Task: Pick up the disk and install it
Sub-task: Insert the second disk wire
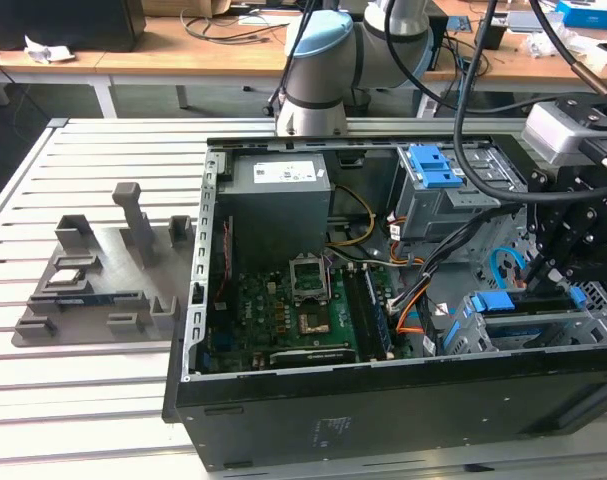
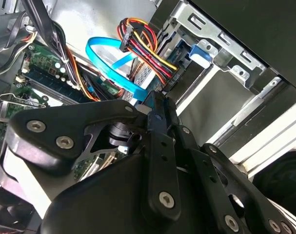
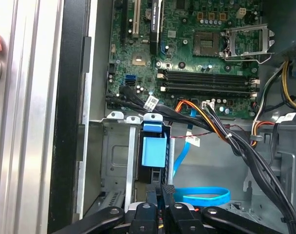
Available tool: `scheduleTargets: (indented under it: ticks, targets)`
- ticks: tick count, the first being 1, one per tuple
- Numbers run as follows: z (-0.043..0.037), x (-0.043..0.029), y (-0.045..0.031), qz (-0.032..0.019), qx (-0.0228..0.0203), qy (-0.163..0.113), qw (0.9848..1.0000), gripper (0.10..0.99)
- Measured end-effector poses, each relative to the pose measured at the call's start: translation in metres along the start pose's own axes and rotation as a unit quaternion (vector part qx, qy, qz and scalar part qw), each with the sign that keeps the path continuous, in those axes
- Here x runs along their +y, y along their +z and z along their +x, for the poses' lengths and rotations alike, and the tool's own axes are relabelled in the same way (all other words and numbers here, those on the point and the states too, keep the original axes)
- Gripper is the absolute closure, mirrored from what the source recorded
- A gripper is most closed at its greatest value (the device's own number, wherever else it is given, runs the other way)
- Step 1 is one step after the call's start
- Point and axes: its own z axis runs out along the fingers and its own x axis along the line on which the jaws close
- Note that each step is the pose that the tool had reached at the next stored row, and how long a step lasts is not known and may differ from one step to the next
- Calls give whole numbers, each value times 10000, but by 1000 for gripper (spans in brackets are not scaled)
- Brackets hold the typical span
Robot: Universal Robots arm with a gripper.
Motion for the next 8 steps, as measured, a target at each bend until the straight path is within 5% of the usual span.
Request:
scheduleTargets:
  ticks: [8]
  targets:
    - [-6,-24,26,0,6,-19,10000,925]
